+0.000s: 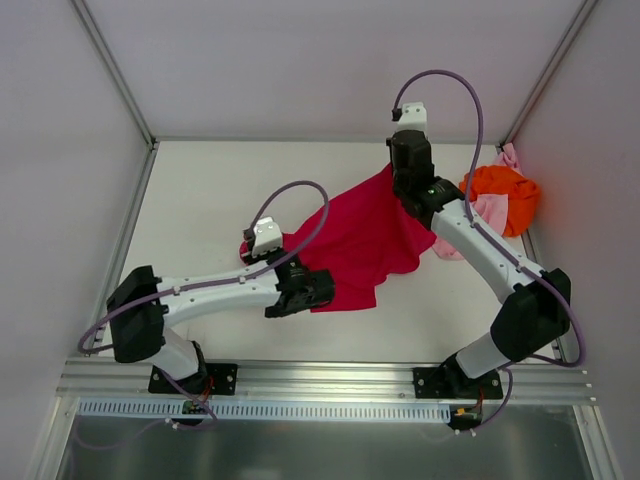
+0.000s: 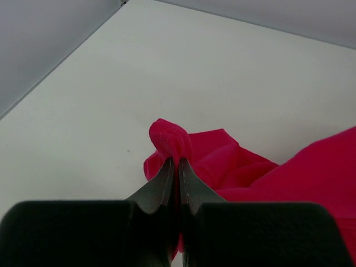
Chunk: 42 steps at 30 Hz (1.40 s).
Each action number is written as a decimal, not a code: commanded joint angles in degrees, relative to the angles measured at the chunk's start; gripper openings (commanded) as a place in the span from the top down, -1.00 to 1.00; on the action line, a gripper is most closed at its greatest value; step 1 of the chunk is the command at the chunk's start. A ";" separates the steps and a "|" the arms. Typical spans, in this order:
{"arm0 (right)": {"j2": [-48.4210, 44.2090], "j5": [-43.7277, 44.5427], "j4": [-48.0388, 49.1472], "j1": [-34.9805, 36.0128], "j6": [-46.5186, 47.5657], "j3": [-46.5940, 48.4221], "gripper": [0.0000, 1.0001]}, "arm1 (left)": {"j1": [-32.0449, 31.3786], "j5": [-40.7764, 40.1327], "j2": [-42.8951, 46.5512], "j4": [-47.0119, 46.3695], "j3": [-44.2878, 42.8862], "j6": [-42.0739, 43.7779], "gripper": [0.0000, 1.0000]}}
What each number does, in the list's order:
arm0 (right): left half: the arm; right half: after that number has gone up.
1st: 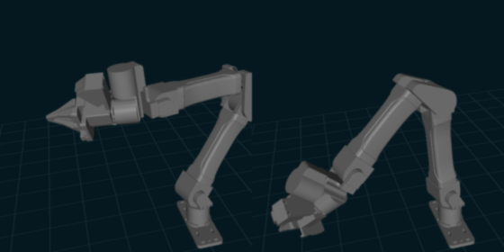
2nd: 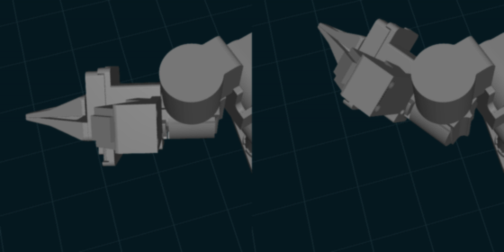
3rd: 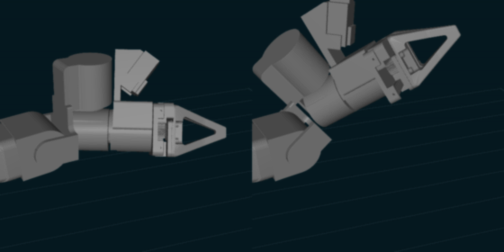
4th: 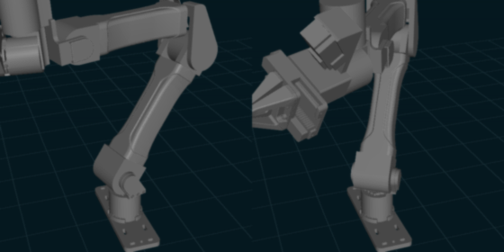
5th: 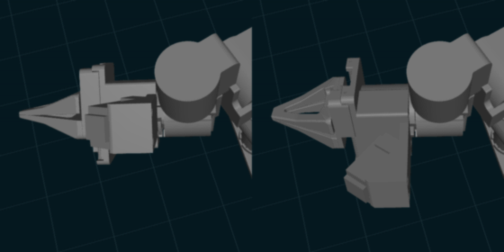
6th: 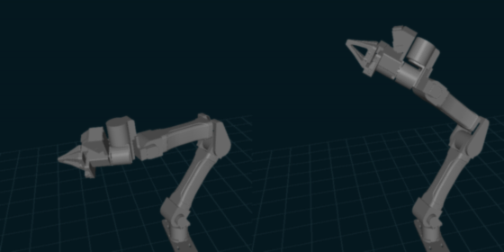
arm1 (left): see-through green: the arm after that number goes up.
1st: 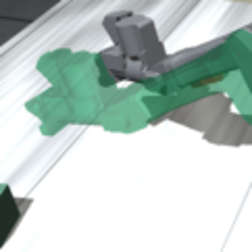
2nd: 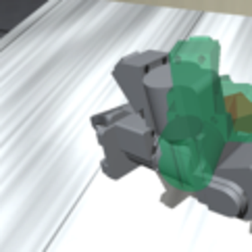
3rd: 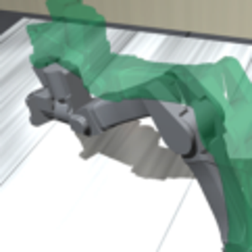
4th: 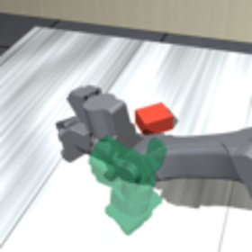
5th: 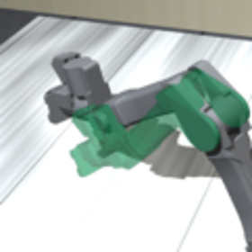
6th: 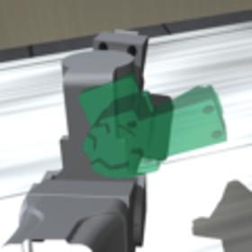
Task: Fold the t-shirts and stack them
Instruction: Flatten out the tshirt
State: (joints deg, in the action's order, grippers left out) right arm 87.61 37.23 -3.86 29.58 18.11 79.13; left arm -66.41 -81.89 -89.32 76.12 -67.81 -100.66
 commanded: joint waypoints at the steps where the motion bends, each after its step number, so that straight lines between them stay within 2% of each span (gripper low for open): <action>1: -1.04 0.39 3.51 0.21 -0.97 -0.03 0.98 | 2.41 -0.12 11.67 10.72 3.29 -4.90 1.00; 3: -1.22 -0.14 3.51 0.47 -1.32 -0.03 0.98 | 2.43 -0.64 15.56 10.11 2.78 -0.87 1.00; 4: -1.39 -0.32 3.51 0.48 -1.50 0.06 0.98 | 2.51 -0.99 16.27 6.80 2.34 1.93 1.00; 5: -1.39 -0.75 3.51 0.56 -1.76 0.14 0.98 | 2.95 -2.12 16.63 5.11 1.46 7.01 1.00; 7: -1.39 -0.50 3.42 1.09 -1.76 0.41 0.98 | 4.00 -2.66 15.76 5.09 -0.12 8.11 1.00; 10: -2.09 -0.41 3.42 1.44 -1.67 -0.12 0.99 | 6.29 -3.98 10.85 10.70 -5.12 5.74 1.00; 15: -4.55 -0.06 3.42 1.53 -1.15 -1.52 0.98 | 8.14 -3.55 3.81 10.72 -10.06 10.49 1.00; 18: -6.31 -0.40 3.51 1.62 -1.58 -2.66 0.98 | 7.53 -0.57 2.92 10.72 -8.57 5.32 1.00; 19: -6.75 -0.41 3.51 1.79 -1.50 -2.84 0.98 | 6.66 0.14 2.83 10.63 -7.78 1.30 1.00; 21: -7.19 -0.06 3.51 2.06 -1.15 -3.11 0.98 | 1.41 0.41 3.27 10.72 -4.27 -1.98 1.00; 25: -7.02 0.47 5.09 2.23 -0.35 -3.28 0.98 | -3.37 6.81 4.33 10.63 0.48 -7.09 1.00; 28: -6.84 0.12 5.44 2.67 -0.62 -3.46 0.98 | -7.23 7.79 8.18 8.80 6.52 -9.63 1.00; 30: -6.23 0.12 5.44 3.11 -0.79 -3.20 0.98 | -7.77 8.23 14.06 -3.45 10.05 3.02 1.00; 31: -6.05 -0.05 5.53 3.37 -1.23 -3.11 0.98 | -7.68 8.50 18.61 -16.48 14.50 15.37 1.00; 33: -5.88 -0.23 5.53 3.90 -1.41 -3.11 0.98 | -7.59 9.90 23.64 -27.98 18.75 26.08 1.00; 34: -5.79 0.38 5.96 4.25 -0.80 -3.11 0.98 | -7.33 12.25 29.23 -39.53 23.29 35.70 1.00; 35: -5.70 0.64 6.05 4.69 -0.53 -3.02 0.98 | -6.72 13.93 32.07 -46.34 26.04 41.54 1.00; 36: -5.61 0.73 6.14 4.87 -0.44 -2.93 0.98 | -5.67 15.86 34.80 -53.02 28.41 51.95 1.00; 37: -5.61 0.65 6.06 4.96 -0.36 -2.76 0.98 | -2.61 17.97 36.91 -59.79 31.48 54.67 1.00; 39: -5.70 0.73 6.05 5.22 -0.01 -2.76 0.98 | 0.92 22.02 39.40 -60.91 30.30 58.80 1.00; 42: -5.70 1.09 6.14 5.31 0.44 -2.76 0.98 | 5.76 23.09 33.88 -58.01 25.20 63.36 1.00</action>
State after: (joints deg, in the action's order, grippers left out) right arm 82.87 36.64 -1.87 34.65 18.35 75.77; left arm -63.96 -62.50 -51.51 27.38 -38.39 -51.90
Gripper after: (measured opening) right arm 0.023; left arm 0.020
